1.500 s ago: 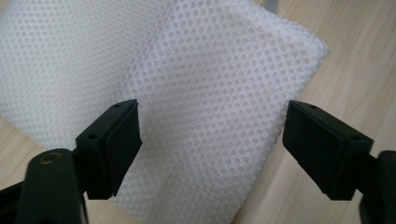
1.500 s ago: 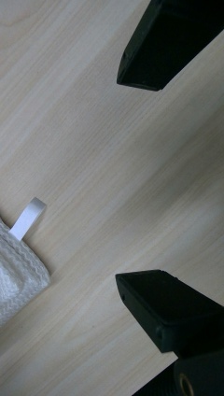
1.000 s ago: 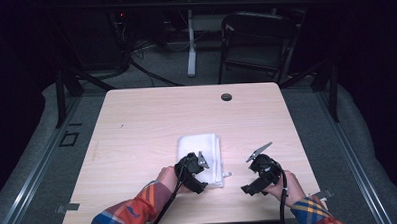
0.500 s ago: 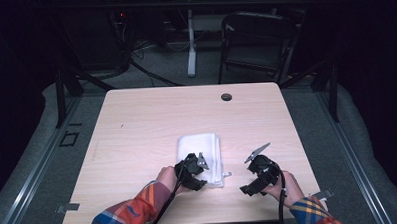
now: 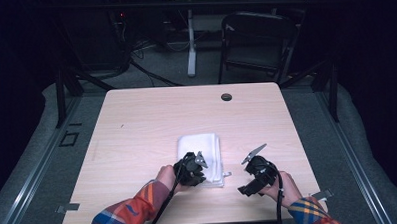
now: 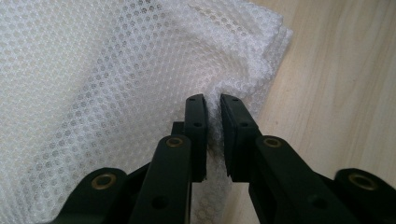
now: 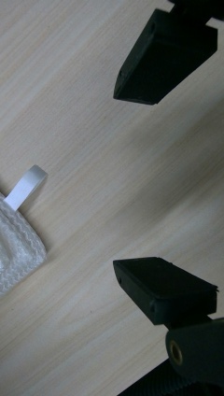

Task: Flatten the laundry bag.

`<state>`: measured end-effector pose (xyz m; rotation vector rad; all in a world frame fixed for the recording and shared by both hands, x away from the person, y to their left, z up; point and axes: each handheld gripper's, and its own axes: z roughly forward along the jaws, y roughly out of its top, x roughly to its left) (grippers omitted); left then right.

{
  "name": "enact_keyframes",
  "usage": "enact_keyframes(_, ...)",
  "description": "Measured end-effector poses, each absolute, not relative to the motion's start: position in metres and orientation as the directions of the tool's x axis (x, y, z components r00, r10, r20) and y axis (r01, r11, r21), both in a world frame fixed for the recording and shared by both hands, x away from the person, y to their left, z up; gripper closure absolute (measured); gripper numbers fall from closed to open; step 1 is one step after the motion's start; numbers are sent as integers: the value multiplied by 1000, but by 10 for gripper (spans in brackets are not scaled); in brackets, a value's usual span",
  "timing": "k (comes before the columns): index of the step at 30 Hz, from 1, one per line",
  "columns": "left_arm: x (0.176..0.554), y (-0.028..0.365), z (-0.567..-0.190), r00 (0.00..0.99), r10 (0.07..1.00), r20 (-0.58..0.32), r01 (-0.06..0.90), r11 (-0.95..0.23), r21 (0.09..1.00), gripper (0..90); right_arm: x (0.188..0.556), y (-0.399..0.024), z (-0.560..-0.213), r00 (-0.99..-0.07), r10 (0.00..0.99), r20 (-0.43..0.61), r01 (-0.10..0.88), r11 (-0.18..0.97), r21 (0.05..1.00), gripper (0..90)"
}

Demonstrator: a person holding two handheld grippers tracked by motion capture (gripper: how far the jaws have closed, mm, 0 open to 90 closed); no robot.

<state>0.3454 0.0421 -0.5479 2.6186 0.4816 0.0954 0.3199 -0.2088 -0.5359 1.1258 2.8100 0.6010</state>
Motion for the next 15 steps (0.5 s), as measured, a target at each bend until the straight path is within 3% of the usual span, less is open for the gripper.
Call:
enact_keyframes(4, 345, 41, -548, 938, 348, -6, 311, -830, 463, 823, 320, -206, -536, -739, 668, 85, 645, 666, 374, 195)
enact_keyframes(8, 344, 42, -548, 938, 347, 2, 306, -830, 466, 845, 319, -199, -535, -750, 656, 79, 630, 673, 388, 334)
enact_keyframes(9, 344, 42, -548, 938, 346, 2, 305, -830, 467, 845, 319, -199, -535, -750, 656, 79, 630, 673, 388, 334)
enact_keyframes(11, 344, 42, -548, 938, 346, 2, 304, -828, 472, 846, 318, -192, -535, -759, 646, 83, 618, 675, 404, 458)
enact_keyframes(12, 344, 43, -548, 939, 345, -1, 304, -827, 473, 846, 318, -192, -535, -759, 646, 83, 618, 675, 404, 458)
enact_keyframes(14, 344, 43, -548, 939, 343, 1, 302, -826, 476, 851, 319, -183, -535, -776, 626, 78, 598, 690, 408, 620)
enact_keyframes(15, 344, 43, -548, 939, 344, 2, 301, -825, 478, 855, 319, -181, -536, -780, 620, 80, 591, 690, 418, 660)
